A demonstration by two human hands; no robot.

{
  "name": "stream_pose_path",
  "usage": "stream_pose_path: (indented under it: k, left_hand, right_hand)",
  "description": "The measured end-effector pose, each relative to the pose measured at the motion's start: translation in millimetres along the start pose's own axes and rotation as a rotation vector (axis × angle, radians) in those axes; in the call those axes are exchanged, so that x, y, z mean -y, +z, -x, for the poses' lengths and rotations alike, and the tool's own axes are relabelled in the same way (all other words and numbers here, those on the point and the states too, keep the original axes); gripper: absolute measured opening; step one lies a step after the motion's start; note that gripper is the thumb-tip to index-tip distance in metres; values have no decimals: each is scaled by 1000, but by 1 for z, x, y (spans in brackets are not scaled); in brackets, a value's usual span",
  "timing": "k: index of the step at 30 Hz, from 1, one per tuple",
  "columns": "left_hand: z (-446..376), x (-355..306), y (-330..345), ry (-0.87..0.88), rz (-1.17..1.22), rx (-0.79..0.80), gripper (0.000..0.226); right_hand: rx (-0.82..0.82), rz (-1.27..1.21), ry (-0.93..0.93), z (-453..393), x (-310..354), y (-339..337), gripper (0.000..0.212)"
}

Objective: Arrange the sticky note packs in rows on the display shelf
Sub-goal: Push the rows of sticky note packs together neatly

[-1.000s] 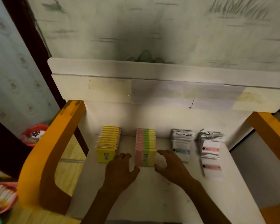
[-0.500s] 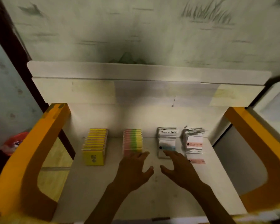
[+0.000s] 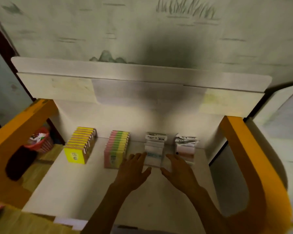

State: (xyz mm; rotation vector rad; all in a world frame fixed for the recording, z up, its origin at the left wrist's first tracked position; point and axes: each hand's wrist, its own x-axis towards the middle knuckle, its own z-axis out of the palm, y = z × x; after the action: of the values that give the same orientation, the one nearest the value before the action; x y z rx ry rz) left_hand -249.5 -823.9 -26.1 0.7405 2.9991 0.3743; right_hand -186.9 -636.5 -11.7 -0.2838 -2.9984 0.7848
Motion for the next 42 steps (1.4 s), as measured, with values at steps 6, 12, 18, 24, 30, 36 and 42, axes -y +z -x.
stream_pose_path:
  k: [6, 12, 18, 24, 30, 36, 42]
  left_hand:
    - [-16, -8, 9, -105, -13, 46, 67]
    - [-34, -3, 16, -106, -6, 118, 71]
    - [-48, 3, 21, -102, 54, 116, 68]
    - [-54, 6, 33, -113, 175, 99, 69]
    - [-66, 15, 45, -88, 416, 47, 68]
    - [-77, 20, 53, -93, 604, 74, 62]
    - [-74, 20, 61, -105, 622, -23, 53]
  right_hand:
    - [61, -30, 1, -21, -3, 5, 60]
    - [54, 55, 43, -42, -1, 25, 65]
    - [51, 53, 124, -56, 0, 32, 63]
    - [32, -78, 175, -71, 2, 40, 55]
    - [20, -209, 217, -81, -2, 55, 48]
    - [34, -358, 245, -84, -9, 62, 47]
    - [-50, -405, 216, -83, -5, 70, 52]
